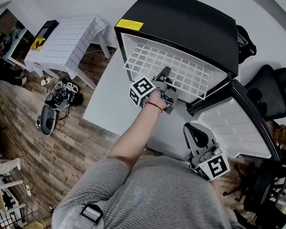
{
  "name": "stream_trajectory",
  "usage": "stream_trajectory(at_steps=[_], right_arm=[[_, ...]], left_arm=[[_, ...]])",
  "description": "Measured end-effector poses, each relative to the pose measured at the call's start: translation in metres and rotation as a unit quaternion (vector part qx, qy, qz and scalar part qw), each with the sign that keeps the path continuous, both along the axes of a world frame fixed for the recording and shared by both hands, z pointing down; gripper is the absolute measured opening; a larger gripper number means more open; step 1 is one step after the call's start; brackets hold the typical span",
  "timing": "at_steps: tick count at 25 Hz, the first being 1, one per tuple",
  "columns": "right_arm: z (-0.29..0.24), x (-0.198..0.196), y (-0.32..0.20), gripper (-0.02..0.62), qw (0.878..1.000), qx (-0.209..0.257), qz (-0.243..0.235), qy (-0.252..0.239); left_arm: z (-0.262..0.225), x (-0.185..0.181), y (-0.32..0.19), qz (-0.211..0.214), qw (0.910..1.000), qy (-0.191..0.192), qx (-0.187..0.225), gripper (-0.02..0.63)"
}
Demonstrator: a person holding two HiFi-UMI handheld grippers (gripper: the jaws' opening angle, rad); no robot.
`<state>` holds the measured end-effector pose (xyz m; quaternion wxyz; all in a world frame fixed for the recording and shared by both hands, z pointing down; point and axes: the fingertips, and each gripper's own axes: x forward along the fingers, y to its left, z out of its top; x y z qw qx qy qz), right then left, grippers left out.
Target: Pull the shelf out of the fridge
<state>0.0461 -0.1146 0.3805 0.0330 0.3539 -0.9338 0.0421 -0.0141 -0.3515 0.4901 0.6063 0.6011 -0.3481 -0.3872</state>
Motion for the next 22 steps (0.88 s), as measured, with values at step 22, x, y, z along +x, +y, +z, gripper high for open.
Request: stream_trajectory(at_steps=[22], right_arm=[[0.004,0.0,0.01,0.017,1.0,-0.001,0.008,0.001]], left_arm=[[0.001,-0.003,0.014,0.005,1.0,0.007,0.004,0.034]])
